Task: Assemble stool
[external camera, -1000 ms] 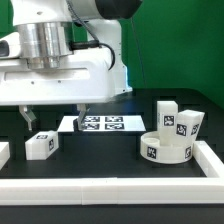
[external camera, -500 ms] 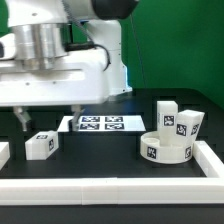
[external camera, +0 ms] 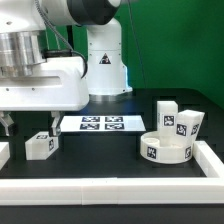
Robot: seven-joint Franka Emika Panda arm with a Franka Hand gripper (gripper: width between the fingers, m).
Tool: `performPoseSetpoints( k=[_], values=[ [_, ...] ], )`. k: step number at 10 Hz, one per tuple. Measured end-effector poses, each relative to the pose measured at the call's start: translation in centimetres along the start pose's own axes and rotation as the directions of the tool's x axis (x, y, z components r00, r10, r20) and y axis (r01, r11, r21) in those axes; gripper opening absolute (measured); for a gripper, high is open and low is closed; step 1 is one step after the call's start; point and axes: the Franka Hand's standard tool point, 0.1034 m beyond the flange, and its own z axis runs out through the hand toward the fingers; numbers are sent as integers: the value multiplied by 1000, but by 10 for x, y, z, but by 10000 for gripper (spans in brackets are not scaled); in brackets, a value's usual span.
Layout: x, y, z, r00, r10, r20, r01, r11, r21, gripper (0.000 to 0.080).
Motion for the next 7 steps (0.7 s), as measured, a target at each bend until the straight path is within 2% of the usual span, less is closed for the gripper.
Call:
performPoseSetpoints(
  k=[2, 3, 5, 7],
  values=[
    [-7, -2, 1, 986, -4, 168, -1, 1000, 28, 648],
    [-5, 4, 5, 977, -3, 212, -3, 1000, 27, 648],
    [-10, 12, 11, 938, -1, 346, -11, 999, 32, 648],
    [-21, 19, 12, 866, 29, 499, -54, 998, 37, 648]
  ],
)
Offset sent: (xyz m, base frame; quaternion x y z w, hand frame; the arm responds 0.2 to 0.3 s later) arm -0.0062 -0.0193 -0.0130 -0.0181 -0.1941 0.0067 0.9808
